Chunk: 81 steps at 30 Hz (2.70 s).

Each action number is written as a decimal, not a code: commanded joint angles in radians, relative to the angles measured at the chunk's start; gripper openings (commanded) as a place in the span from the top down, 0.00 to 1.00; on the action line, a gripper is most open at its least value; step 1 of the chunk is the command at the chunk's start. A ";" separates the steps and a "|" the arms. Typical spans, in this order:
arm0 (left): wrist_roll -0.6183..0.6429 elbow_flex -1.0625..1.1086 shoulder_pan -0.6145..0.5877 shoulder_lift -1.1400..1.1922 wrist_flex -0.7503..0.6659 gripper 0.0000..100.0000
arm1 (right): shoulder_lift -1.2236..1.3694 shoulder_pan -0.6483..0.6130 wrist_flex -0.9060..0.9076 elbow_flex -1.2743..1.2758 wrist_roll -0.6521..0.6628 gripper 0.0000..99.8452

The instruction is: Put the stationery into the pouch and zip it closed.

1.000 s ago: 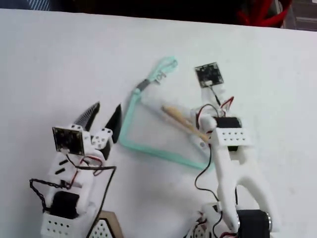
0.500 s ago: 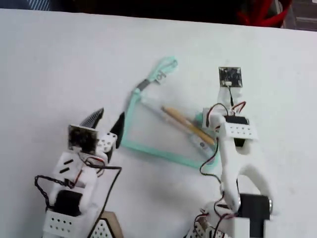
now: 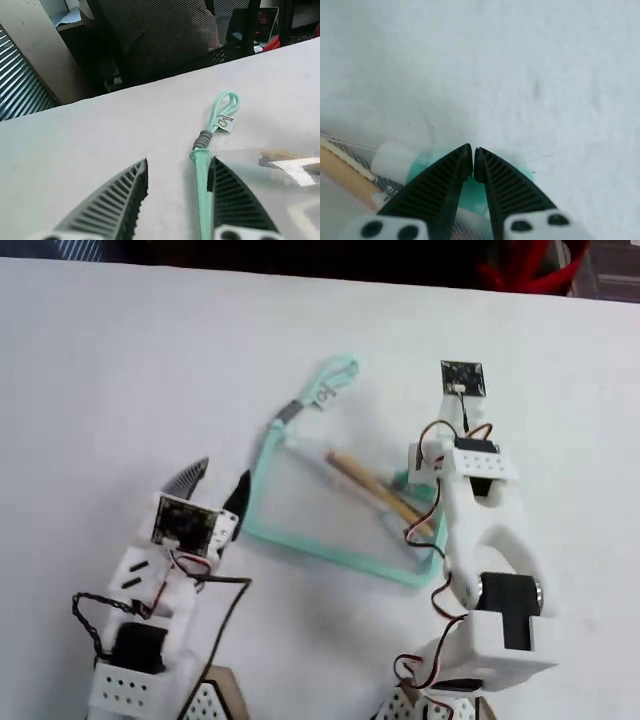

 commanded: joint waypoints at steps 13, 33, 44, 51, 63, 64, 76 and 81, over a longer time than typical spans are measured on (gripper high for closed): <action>0.037 -0.006 -0.053 -0.008 -0.037 0.80 | -0.005 0.097 0.090 -0.026 -0.207 0.98; 0.319 -0.009 -0.054 -0.010 -0.037 0.80 | -0.033 0.242 0.162 -0.086 -0.382 0.98; 0.262 0.012 -0.038 -0.010 -0.032 0.80 | -0.282 0.291 0.173 0.026 -0.373 0.98; 0.262 0.012 -0.038 -0.010 -0.026 0.80 | -0.177 0.246 0.173 0.052 -0.305 0.98; 0.261 0.012 -0.038 -0.010 -0.026 0.80 | 0.108 0.077 0.245 -0.172 -0.164 0.98; 0.261 0.012 -0.038 -0.010 -0.026 0.80 | 0.120 0.051 0.245 -0.198 -0.147 0.98; 0.261 0.012 -0.038 -0.010 -0.026 0.80 | 0.171 0.024 0.243 -0.302 -0.138 0.98; 0.262 0.012 -0.038 -0.008 -0.026 0.80 | 0.114 0.008 0.249 -0.304 -0.138 0.98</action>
